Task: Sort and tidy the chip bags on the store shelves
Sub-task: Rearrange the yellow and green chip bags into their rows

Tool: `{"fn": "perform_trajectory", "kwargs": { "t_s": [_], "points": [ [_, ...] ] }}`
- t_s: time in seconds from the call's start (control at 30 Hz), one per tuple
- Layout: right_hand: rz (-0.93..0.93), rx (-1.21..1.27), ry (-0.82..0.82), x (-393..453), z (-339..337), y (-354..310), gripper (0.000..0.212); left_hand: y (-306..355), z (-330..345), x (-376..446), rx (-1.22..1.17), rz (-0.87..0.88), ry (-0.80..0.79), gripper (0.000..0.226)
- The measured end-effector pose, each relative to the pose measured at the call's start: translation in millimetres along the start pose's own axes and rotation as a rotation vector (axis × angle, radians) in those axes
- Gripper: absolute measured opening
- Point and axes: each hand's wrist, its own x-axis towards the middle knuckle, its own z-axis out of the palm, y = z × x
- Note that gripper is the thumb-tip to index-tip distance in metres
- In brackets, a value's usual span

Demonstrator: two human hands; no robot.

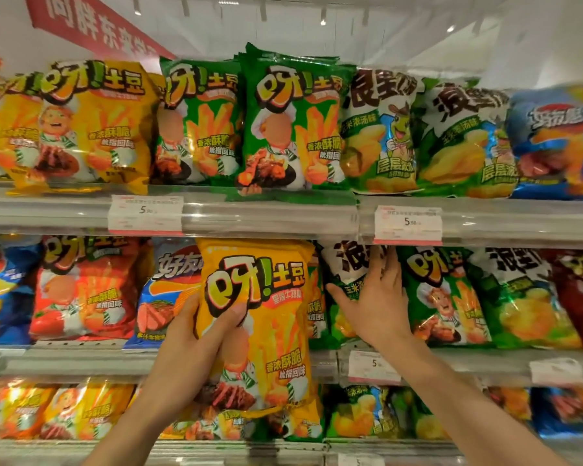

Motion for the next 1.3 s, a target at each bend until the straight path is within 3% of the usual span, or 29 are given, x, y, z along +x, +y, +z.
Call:
{"fn": "perform_trajectory", "kwargs": {
  "t_s": [0.33,0.83,1.07,1.3],
  "points": [
    [-0.008,0.091,0.043,13,-14,2,0.079,4,-2,2,-0.002,0.007,0.027,0.036],
    [-0.036,0.273,-0.007,26,-35,7,0.059,4,-7,1,-0.006,0.002,0.045,0.041],
    [0.056,0.499,-0.055,24,-42,14,0.049,2,-7,1,0.004,0.028,0.043,0.036],
    [0.054,0.506,-0.032,13,-36,1,0.047,-3,-8,2,0.031,0.034,0.060,0.037]
  ]
}}
